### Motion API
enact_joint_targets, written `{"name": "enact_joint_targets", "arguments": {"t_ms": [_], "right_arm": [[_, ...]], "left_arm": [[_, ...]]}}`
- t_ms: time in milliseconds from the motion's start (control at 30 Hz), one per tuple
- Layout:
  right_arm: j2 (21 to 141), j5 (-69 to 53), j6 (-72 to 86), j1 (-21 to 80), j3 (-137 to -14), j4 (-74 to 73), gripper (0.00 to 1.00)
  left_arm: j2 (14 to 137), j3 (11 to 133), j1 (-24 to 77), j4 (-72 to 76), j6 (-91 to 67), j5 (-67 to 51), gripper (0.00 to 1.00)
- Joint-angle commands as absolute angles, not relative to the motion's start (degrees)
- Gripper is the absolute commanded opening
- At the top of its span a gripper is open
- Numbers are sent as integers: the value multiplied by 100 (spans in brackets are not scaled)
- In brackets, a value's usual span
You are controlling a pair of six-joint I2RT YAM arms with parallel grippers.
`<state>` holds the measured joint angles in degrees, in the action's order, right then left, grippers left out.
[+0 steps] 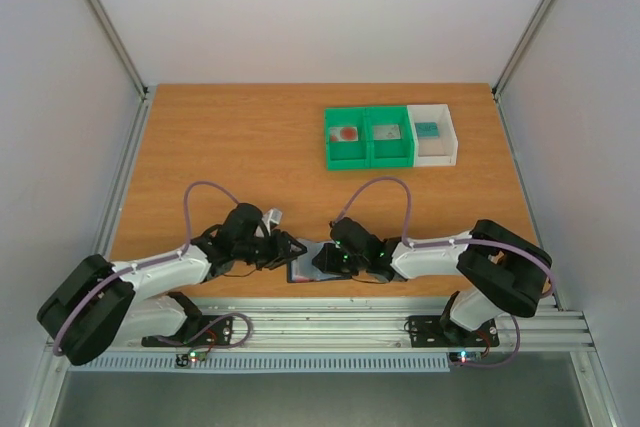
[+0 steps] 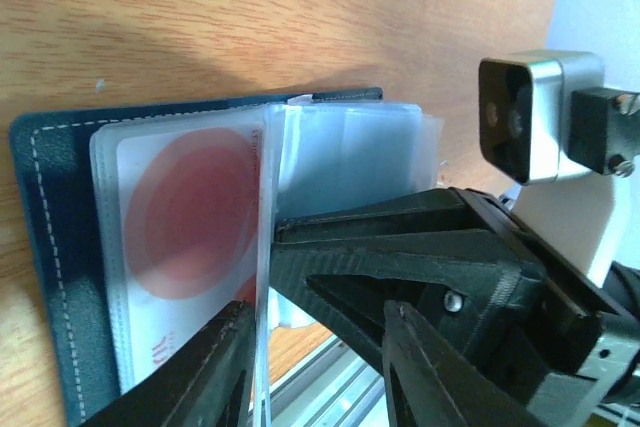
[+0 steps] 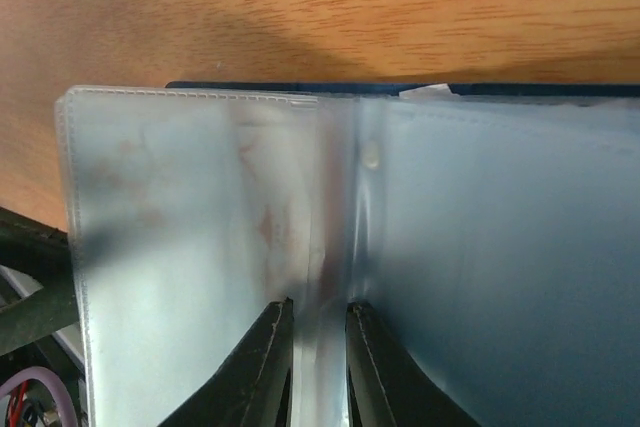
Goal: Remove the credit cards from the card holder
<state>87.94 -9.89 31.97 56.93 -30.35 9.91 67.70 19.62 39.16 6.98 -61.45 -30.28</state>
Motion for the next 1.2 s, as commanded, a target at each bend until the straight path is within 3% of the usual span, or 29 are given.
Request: {"name": "enact_joint_targets", "arguments": {"t_ms": [0, 200, 633, 767, 1167], "right_arm": [[8533, -812, 3004, 5715, -2865, 888, 18], [8157, -725, 2545, 5713, -2994, 631, 19], [7335, -133, 2505, 5713, -2934, -505, 13], [7010, 153, 2478, 5714, -2936, -919, 15], [6053, 961, 2757, 5725, -2761, -1782, 17]], "left_arm": [[6976, 2145, 4009, 934, -6087, -3112, 33], [7103, 2301, 4097, 839, -6011, -2998, 22], [7332, 2639, 4306, 693, -5904, -2921, 33], [7428, 2720, 4417, 710, -5940, -2896, 42], [7828, 2862, 4634, 1213, -6120, -3037, 43]]}}
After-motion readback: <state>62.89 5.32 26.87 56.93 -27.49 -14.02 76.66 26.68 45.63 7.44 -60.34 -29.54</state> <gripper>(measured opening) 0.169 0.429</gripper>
